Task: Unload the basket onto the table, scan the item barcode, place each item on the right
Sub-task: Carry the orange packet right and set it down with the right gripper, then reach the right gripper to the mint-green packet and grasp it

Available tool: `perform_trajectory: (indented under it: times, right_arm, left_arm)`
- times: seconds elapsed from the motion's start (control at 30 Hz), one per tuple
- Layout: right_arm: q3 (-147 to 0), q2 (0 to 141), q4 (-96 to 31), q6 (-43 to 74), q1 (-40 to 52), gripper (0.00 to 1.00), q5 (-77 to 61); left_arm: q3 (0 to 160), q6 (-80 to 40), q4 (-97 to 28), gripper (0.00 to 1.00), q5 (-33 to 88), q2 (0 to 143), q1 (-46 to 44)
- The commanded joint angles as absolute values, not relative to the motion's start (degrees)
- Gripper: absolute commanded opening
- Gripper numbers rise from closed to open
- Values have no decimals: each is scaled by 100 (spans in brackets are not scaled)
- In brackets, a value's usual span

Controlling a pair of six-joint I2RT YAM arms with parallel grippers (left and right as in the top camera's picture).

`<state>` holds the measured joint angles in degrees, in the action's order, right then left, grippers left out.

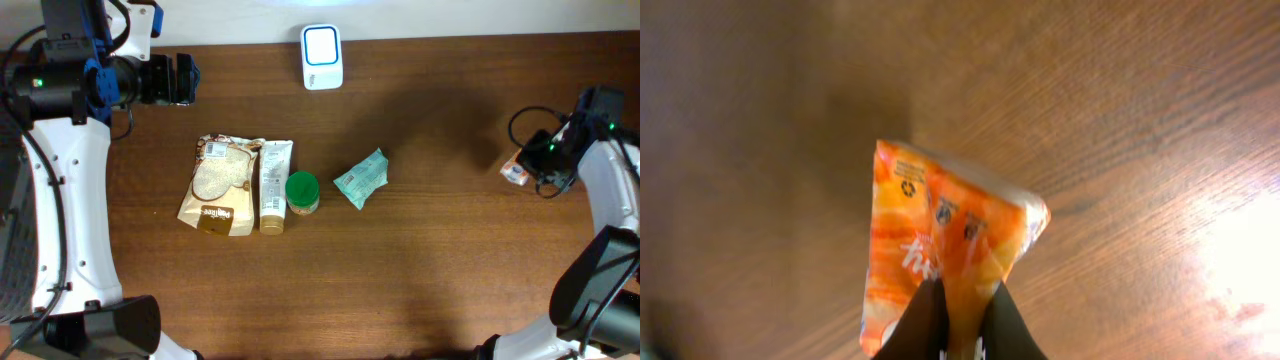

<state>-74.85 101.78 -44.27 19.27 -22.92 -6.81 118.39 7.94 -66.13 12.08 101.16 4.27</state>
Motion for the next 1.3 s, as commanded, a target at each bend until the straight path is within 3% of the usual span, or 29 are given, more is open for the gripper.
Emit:
perform_trajectory:
  times: [0.0, 0.07, 0.17, 0.2, 0.23, 0.37, 0.4, 0.57, 0.63, 0.67, 0.8, 0.9, 1.27]
  right_arm:
    - [-7043, 10165, -4001, 1933, -2440, 12, -705]
    - [-7028, 10165, -4005, 1933, -2484, 44, -709]
    - [-7146, 10151, -4099, 1835, -2488, 58, -908]
    - [-7301, 10136, -4261, 1669, -2488, 70, -1343]
    - [-7568, 10123, -4558, 1673, -2460, 75, -1949]
    - [-8108, 10132, -5081, 1459, -1745, 83, -3428]
    - [-8079, 10156, -5072, 1463, -1413, 99, -3382]
    - [-7905, 10678, -4313, 2493, 165, 99, -3380]
    - [-7907, 11026, -3940, 2335, 462, 90, -3297]
    - [-7907, 11187, -3732, 2171, 506, 83, -3162]
    - [-7907, 11913, -3057, 956, 519, 73, -3103]
    - [-7907, 12210, -2950, 318, 523, 72, -3151]
    - [-7905, 12221, -3457, 27, 666, 63, -3581]
  left_arm:
    - [11854, 888, -6591, 99, 1264, 10127, 445]
    - [11854, 891, -6591, 99, 1264, 10127, 445]
    - [11856, 891, -6591, 99, 1264, 10127, 445]
    - [11854, 888, -6591, 99, 1264, 10127, 445]
    - [11856, 891, -6591, 99, 1264, 10127, 445]
    - [11854, 888, -6591, 99, 1264, 10127, 445]
    - [11856, 891, -6591, 99, 1264, 10127, 445]
    - [11854, 888, -6591, 99, 1264, 10127, 445]
    - [11856, 888, -6591, 99, 1264, 10127, 445]
    - [11856, 891, -6591, 99, 1264, 10127, 445]
    - [11854, 891, -6591, 99, 1264, 10127, 445]
    - [11854, 891, -6591, 99, 1264, 10127, 445]
    - [11854, 891, -6591, 99, 1264, 10127, 445]
